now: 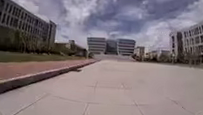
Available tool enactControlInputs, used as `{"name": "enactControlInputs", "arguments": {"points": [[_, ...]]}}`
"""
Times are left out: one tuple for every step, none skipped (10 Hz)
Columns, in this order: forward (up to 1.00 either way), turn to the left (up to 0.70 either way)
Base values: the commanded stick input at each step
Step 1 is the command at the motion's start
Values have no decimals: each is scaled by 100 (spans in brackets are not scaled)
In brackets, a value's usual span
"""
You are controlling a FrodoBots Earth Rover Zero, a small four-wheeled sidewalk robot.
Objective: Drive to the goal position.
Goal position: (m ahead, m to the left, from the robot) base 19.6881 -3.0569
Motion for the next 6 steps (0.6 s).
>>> {"name": "enactControlInputs", "arguments": {"points": [[100, 0], [100, 0], [100, 0], [100, 0], [100, 0], [100, 0]]}}
